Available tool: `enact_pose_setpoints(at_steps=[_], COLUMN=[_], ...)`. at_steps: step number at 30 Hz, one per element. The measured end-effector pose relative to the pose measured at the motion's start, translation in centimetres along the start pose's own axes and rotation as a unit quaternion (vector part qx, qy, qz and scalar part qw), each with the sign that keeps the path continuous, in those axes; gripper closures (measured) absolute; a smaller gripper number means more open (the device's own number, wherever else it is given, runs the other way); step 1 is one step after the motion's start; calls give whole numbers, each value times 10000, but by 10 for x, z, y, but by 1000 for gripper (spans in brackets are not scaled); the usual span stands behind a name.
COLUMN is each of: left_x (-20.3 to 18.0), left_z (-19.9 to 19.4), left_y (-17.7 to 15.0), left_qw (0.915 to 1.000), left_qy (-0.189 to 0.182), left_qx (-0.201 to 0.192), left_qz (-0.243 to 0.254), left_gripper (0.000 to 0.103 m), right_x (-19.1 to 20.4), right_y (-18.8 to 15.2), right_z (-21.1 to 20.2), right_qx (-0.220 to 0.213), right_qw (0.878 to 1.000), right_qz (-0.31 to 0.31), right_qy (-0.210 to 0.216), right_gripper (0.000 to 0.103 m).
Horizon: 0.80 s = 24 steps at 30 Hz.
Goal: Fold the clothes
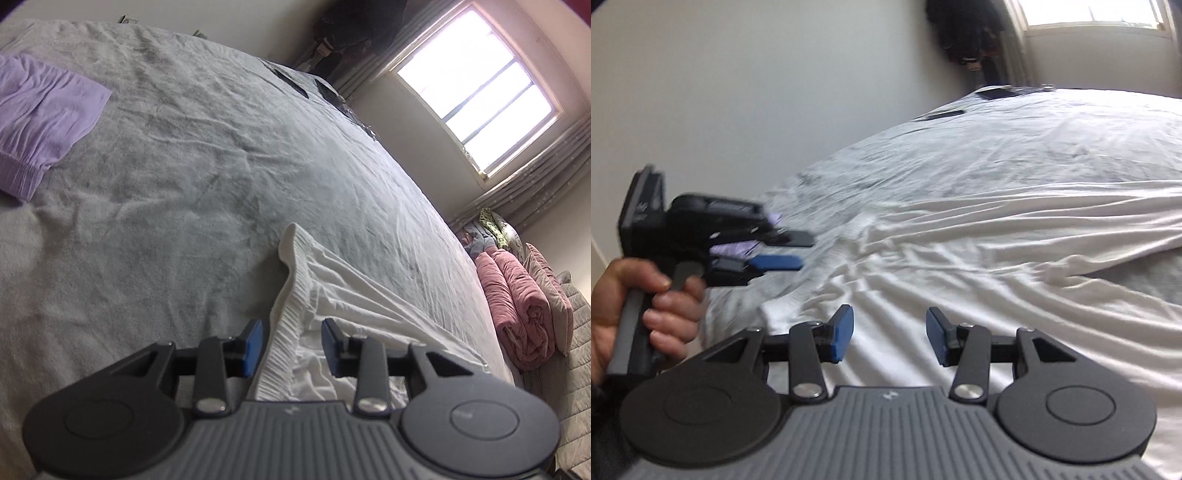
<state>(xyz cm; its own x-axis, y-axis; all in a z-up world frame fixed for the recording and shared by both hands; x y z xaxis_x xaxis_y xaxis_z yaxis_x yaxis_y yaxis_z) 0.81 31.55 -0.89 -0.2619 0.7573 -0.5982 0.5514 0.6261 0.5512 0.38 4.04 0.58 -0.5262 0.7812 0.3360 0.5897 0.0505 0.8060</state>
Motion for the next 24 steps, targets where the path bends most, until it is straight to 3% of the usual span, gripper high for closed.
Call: enact_pose_setpoints(at_steps=[5,8,13,14,16,18,24], left_x=[-16,-24,-23,-22,-19,-13,-14], left_z=[17,26,39,40,40,42,41], left_y=[-3,-1,-4,-5,-4,-4,-3], left_qw=[9983,9966,9928,9921,9901,9901,9893], left_qy=[294,432,729,776,926,1003,1049], left_qx=[83,39,111,103,107,167,160], left_qz=[494,697,946,981,1045,963,1000], left_gripper=[68,68,68,69,69,73,73], right_x=[-79,-89,-72,-68,-62,-66,-87], right_y=[19,20,12,12,14,18,28], right_z=[-3,12,35,36,38,35,19], right_qx=[130,400,784,786,785,678,304], right_qw=[9959,9963,9957,9954,9954,9952,9969], right_qz=[264,321,-194,-346,-437,-485,-145], right_qy=[-855,-686,-459,-418,-340,-507,-714], right_gripper=[56,60,66,68,92,100,100])
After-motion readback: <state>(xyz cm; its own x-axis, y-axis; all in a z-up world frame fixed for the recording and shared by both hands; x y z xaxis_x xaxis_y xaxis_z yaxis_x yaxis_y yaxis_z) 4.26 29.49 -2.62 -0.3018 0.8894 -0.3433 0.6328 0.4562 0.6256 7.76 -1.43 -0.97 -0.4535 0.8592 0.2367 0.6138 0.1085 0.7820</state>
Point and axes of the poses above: each gripper's, at about its wrist camera, not at the fingertips, and z roughly the way its jaws point, x to its left, y to its top, the point moved 8 cm from there along z, roughly the way its jaws point
